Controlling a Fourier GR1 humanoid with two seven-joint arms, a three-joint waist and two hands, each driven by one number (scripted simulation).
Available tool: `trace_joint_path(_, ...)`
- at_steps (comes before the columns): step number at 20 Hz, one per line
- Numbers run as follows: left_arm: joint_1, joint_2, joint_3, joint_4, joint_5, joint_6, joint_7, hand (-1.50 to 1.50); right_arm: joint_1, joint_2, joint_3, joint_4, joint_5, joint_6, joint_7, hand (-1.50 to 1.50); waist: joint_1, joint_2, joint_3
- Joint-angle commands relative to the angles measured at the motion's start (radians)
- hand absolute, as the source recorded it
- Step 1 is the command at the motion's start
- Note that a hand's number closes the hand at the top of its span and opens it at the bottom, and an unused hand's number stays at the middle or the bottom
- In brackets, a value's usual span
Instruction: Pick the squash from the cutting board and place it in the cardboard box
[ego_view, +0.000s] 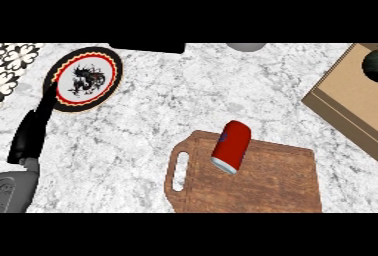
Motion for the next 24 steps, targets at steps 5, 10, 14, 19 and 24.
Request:
trace_joint_path(5,0.036,-0.028,-0.021,-0.012,-0.011,0.006,-0.016,0.0,-0.056,0.082,-0.002,0.116,0.013,0.013,0.097,-1.5,0.007,0.002,0.001)
trace_joint_path(10,0.019,-0.006,0.014,0.022,0.002,0.003,-0.033,0.0,-0.063,0.057,-0.056,0.116,-0.037,0.034,0.01,-1.5,-0.011,0.004,0.001)
trace_joint_path(14,0.002,-0.009,0.014,0.018,0.001,0.005,-0.015,0.0,-0.067,0.039,-0.141,0.119,-0.115,0.013,-0.04,-1.5,-0.017,0.007,0.003)
trace_joint_path(19,0.009,0.007,0.017,-0.011,0.006,-0.01,-0.01,0.0,-0.082,-0.026,-0.241,0.151,-0.209,0.065,-0.025,-1.5,-0.006,0.009,0.005)
trace_joint_path(24,0.044,-0.021,0.015,0.015,-0.006,0.02,-0.045,0.0,-0.066,-0.128,-0.294,0.168,-0.262,0.204,-0.035,-1.5,-0.022,0.008,0.004)
